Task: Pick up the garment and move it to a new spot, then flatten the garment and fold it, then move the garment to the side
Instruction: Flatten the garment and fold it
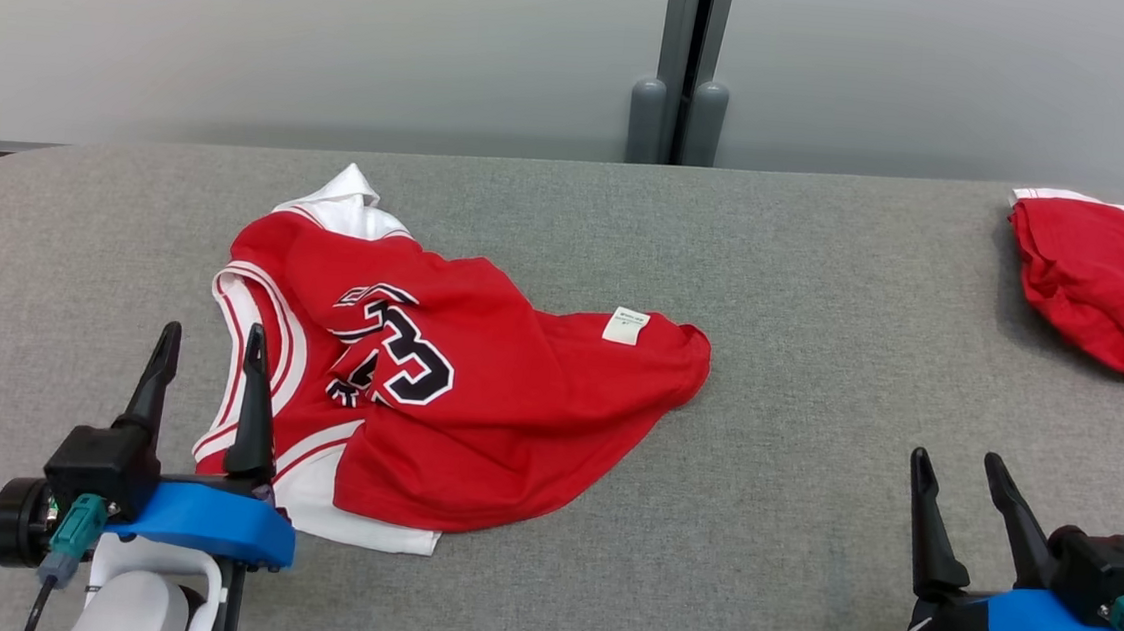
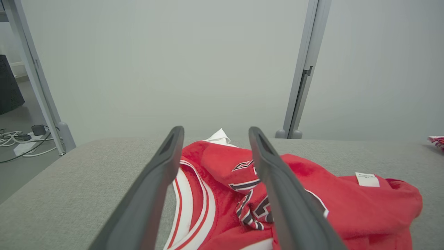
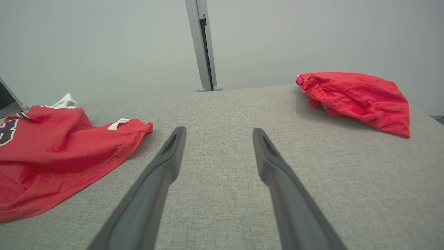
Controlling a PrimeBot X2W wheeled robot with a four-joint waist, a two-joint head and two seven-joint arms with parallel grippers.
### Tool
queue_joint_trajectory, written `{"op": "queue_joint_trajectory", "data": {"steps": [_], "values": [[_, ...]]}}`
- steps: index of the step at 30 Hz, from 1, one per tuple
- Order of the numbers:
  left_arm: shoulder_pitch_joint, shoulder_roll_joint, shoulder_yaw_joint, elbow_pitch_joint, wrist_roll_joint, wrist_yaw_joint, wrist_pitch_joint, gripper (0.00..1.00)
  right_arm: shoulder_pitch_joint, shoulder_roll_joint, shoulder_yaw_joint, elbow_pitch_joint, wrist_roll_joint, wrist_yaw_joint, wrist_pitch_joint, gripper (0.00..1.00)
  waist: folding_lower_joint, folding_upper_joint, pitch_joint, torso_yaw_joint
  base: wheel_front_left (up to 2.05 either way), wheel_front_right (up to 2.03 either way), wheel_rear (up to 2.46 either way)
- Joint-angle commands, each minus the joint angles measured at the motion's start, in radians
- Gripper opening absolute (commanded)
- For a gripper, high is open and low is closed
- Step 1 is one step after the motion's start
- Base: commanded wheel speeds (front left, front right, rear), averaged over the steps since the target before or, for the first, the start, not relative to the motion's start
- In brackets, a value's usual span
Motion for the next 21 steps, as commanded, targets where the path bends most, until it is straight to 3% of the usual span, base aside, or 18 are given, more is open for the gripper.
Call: {"op": "queue_joint_trajectory", "data": {"steps": [1, 10, 21], "values": [[0.014, -0.005, 0.012, -0.01, 0.007, 0.003, -0.006, 1.0, 0.007, 0.0, -0.003, -0.004, -0.001, 0.001, -0.003, 1.0, 0.0, 0.0, -0.001, 0.001, 0.0, 0.0, 0.0], [0.097, -0.06, 0.11, -0.116, 0.084, -0.012, -0.007, 1.0, 0.015, 0.0, 0.0, 0.001, 0.007, 0.001, -0.005, 1.0, 0.0, 0.0, -0.01, 0.011, 0.0, 0.0, 0.0], [0.141, -0.114, 0.187, -0.112, 0.182, -0.065, -0.007, 1.0, 0.021, 0.0, 0.005, 0.006, 0.012, 0.001, -0.002, 1.0, 0.0, 0.0, -0.013, 0.012, 0.0, 0.0, 0.0]]}}
